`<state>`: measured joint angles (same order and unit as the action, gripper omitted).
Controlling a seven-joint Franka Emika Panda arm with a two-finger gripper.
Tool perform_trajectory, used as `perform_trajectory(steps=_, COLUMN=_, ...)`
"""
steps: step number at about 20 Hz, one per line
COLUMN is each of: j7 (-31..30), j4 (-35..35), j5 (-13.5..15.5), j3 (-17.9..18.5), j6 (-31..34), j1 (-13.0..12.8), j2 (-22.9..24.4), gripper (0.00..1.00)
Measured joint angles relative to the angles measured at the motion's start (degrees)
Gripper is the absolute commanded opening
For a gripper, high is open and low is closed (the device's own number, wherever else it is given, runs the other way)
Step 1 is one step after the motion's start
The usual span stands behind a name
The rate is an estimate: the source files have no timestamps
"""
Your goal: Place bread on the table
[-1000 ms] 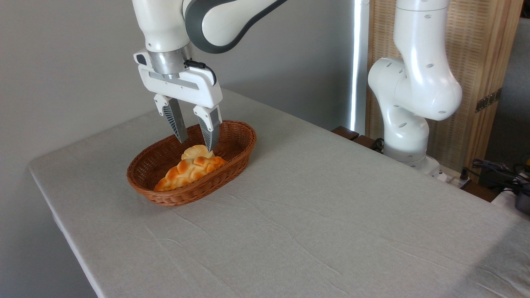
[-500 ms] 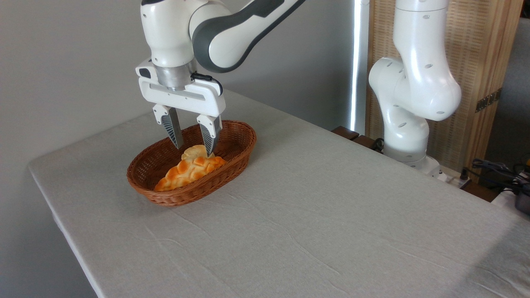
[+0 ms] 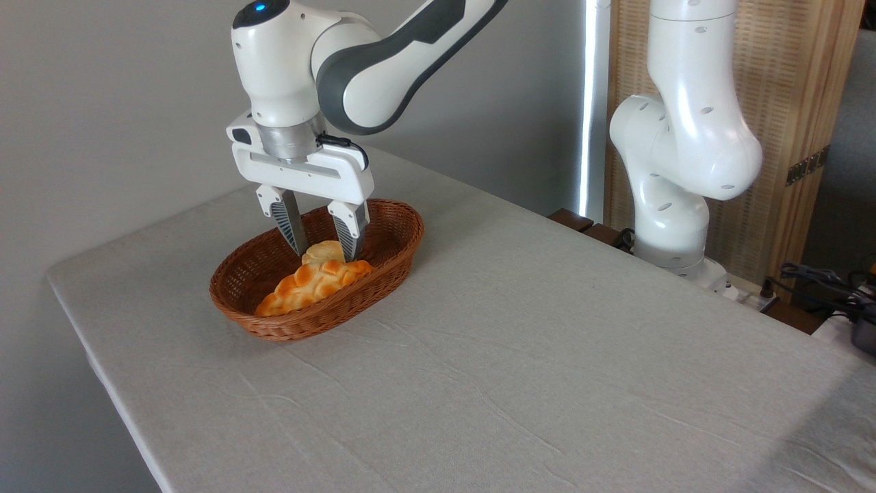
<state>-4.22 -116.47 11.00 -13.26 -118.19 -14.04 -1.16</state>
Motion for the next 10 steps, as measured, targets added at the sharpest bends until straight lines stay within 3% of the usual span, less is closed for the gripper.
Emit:
perform_trajectory(steps=6, j7=0.0, j4=0.0, j5=0.0, j3=0.0, j6=0.0, j1=-0.2, j2=-0.9, gripper=0.99)
perform_trajectory(steps=7, j7=0.0, j4=0.0, j5=0.0, j3=0.0, j6=0.0, j1=-0.3, j2=-1.0, gripper=0.94)
perform_trajectory(steps=10, j7=0.0, j4=0.0, j5=0.0, j3=0.0, j6=0.0, j1=-0.3, j2=-1.0, gripper=0.62)
